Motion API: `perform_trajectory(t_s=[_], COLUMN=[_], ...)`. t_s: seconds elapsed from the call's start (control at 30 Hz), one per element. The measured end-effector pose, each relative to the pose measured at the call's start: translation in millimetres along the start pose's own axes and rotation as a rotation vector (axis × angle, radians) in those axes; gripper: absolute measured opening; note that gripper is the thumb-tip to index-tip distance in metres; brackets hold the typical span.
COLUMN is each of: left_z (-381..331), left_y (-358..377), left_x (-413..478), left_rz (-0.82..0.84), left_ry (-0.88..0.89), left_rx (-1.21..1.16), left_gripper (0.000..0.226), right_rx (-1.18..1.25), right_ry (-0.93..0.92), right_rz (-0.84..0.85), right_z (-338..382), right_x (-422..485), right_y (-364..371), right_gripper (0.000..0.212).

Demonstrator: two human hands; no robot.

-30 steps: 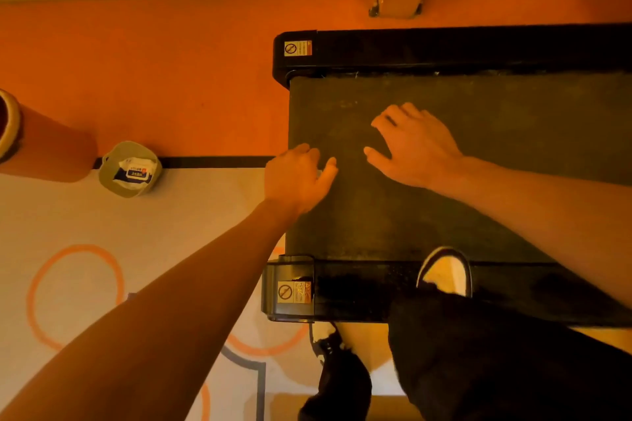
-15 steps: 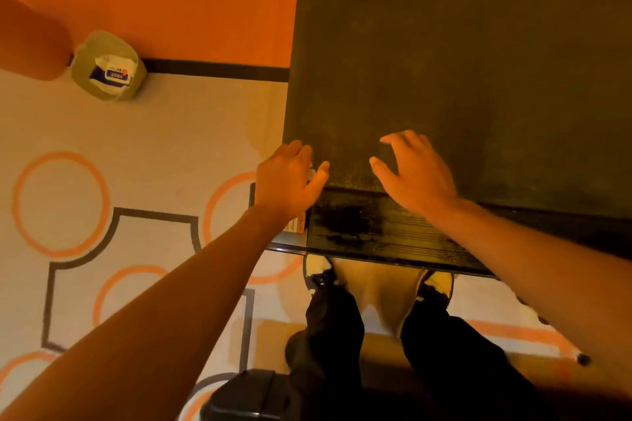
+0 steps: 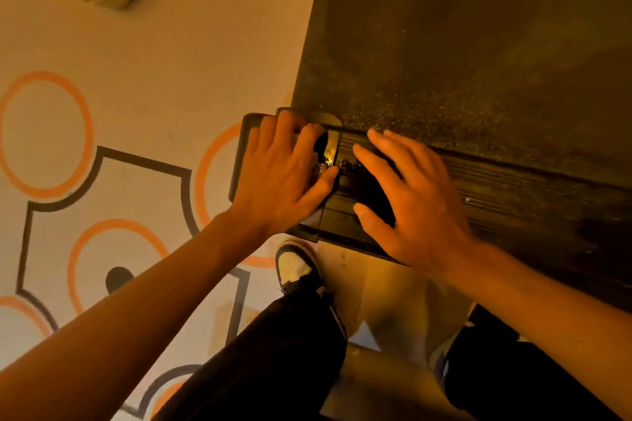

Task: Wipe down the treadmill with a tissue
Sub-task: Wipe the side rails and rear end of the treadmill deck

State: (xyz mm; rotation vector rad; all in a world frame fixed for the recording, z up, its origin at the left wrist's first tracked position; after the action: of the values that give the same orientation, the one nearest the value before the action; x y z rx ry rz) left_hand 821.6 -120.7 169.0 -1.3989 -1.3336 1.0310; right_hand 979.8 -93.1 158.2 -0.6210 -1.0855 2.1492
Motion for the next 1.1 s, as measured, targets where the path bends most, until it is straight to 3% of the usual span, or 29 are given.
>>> perform_trajectory(t_s=[0.23,0.43,0.73,0.83,0.93,1.1], left_z=[6,15,12,9,6,-8], left_y=[1,13,16,10,8,26], left_x=[-23,-40,-42,-42,-52,-68], left_rz=[0.03,0.126,0.22,0.2,0.111,0.153], left_ry=[0.076,0.135,0.172,0.122,-0.026,-0.171], left_rx=[0.069,0.031,0.109,0.158,0.056,-0.031], left_gripper=[0.081,0.086,0.087,0.088,0.09,0.106], right_rx=[-0.152,-0.292,-0.399,-0.391,-0.416,-0.401], right_ry=[-0.032,-0.061,-0.006,0.018,0.04,0.048], right_rz=[-0.002,-0.038,0.006,0.032,0.063,0.078], right_z=[1,1,4,3,2,6], right_x=[-1,-1,-5,-6,-7,-8], right_y=[9,17,17,18,18,13], right_gripper=[0.074,0.086,0.08,0.079,0.083,0.083])
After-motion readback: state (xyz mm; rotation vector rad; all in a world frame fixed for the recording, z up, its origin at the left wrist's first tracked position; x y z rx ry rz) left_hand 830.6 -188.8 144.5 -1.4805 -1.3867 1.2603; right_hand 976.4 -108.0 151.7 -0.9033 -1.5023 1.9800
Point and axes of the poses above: each hand's wrist, its own x-axis towards the middle knuckle, its own y-axis out of the palm, z = x × y, the point moved 8 cm from there along x, towards the middle knuckle, and after that the axes turned 6 degrees about y, right-handed, at the moved point
